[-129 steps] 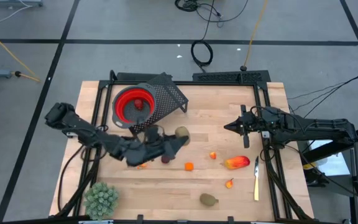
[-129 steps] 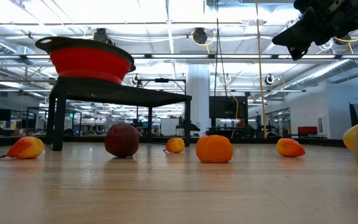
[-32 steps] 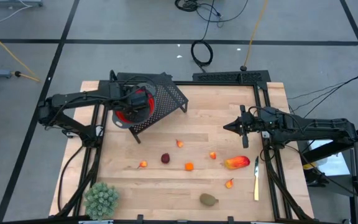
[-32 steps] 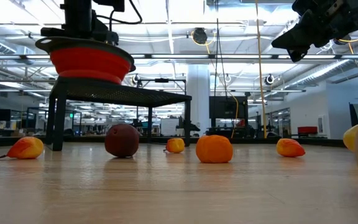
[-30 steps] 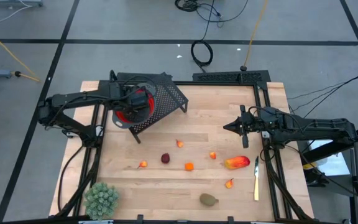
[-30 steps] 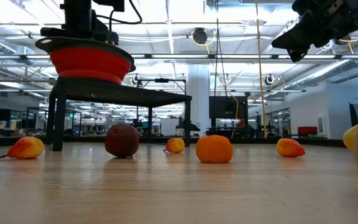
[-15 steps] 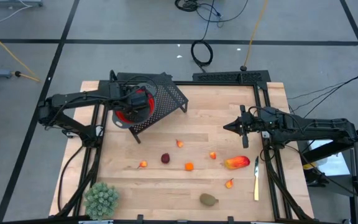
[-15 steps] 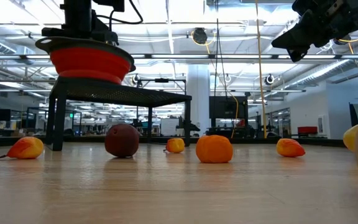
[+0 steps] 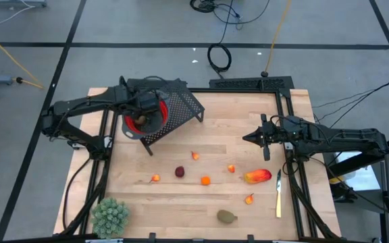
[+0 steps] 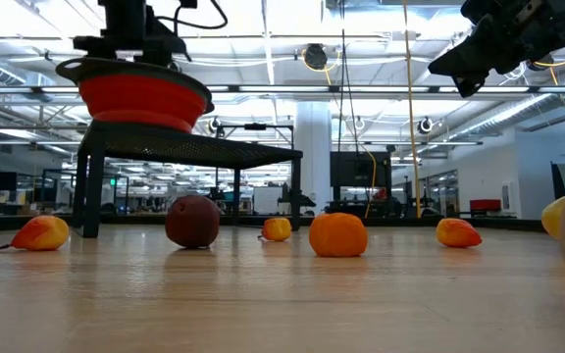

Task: Pick & Place Fruit
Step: Put the mango into the red strainer bowl on the shelf

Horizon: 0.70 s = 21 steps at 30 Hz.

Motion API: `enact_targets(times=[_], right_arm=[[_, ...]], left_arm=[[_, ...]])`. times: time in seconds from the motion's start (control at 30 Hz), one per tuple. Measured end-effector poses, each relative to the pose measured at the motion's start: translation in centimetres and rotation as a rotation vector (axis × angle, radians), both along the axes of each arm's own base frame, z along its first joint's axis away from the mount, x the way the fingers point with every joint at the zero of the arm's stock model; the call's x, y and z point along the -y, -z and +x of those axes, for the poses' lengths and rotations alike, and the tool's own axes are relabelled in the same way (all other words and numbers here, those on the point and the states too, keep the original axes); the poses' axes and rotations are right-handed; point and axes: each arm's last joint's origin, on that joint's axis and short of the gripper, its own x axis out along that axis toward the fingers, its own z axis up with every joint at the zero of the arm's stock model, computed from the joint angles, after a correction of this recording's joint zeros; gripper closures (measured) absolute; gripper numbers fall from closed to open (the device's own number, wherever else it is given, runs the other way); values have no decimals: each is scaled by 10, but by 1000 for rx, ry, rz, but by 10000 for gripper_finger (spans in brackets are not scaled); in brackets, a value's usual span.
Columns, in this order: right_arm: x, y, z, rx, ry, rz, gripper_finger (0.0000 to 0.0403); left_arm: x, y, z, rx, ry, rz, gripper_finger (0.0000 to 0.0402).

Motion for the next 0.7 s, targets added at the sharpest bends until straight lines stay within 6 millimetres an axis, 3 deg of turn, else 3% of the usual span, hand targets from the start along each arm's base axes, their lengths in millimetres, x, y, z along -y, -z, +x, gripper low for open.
enact_targets(times=[0.2,0.33,0.7], right_arm=[[0,0,0,0,-3,1,403],[-1,0,0,0,-12,1,403],[-9,0,0,0,-67,1,403]], left_arm=[[1,-32,1,109,7,52,89],[9,-47,3,142,104,64,95],[33,-54,4,188,182,62,96]])
